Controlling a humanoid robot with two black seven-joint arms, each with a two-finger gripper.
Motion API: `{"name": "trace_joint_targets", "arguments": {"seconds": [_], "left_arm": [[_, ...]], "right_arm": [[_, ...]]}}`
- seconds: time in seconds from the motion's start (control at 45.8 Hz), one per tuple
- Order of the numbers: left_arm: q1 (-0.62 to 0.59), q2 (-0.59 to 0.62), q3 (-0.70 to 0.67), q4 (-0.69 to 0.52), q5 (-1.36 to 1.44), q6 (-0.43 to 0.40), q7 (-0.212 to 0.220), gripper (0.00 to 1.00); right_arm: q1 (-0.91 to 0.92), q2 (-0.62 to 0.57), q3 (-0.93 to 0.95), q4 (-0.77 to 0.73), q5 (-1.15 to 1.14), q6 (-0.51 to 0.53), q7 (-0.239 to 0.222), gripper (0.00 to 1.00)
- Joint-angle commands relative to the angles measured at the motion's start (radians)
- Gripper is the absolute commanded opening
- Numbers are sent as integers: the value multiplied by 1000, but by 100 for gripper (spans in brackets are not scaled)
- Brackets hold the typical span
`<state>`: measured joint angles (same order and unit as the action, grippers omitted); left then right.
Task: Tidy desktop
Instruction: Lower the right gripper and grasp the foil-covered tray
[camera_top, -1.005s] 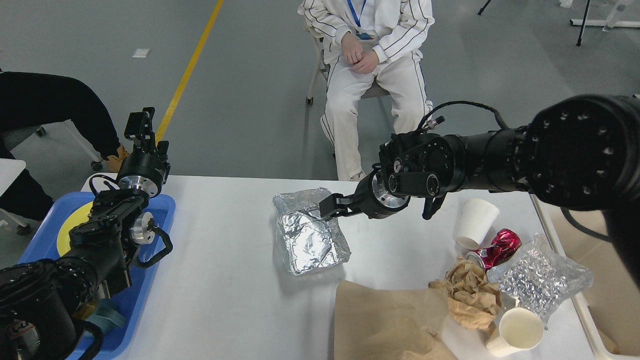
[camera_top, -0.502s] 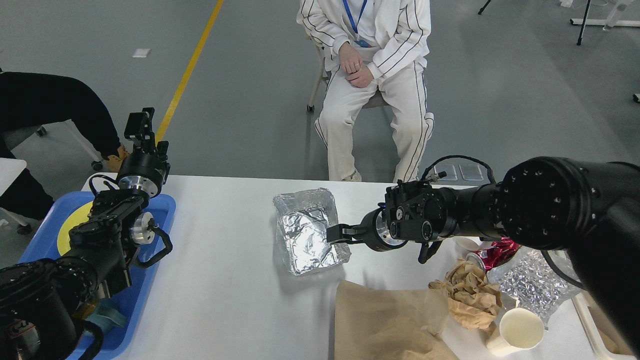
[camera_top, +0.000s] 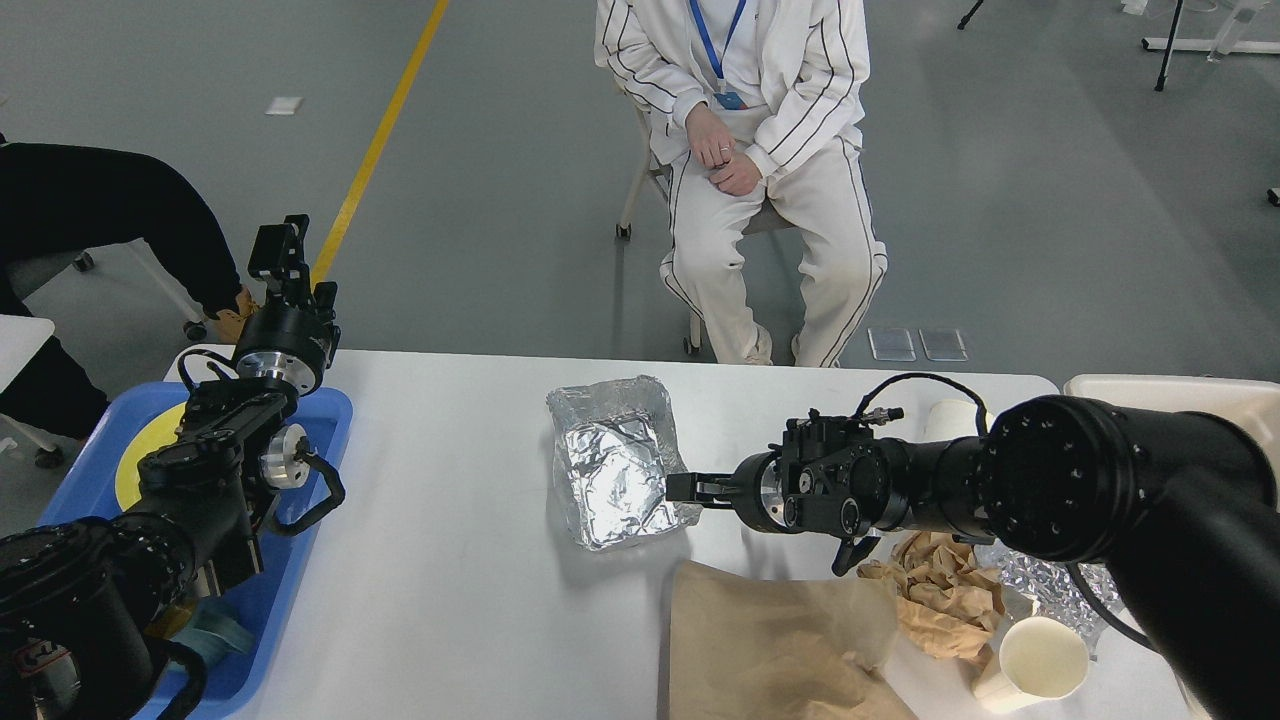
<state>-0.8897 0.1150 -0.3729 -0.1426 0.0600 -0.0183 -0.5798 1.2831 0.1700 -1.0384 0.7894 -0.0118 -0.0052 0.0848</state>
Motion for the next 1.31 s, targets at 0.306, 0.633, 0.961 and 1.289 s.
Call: {"name": "trace_joint_targets", "arguments": {"seconds": [0.306,0.633,0.961,1.289], "left_arm": [[0,0,0,0,0,0,0,97],[0,0,0,0,0,0,0,97],[0,0,0,0,0,0,0,97],[0,0,0,0,0,0,0,97]], "right_arm": [[-56,13,-2,1,-95,-102,7,85],[-81,17,-12,2,-181,-243,4,62],[-77,8,-14,19,-181,-233,7,23],[-62,5,-14,27,-181,-225,10,0]]}}
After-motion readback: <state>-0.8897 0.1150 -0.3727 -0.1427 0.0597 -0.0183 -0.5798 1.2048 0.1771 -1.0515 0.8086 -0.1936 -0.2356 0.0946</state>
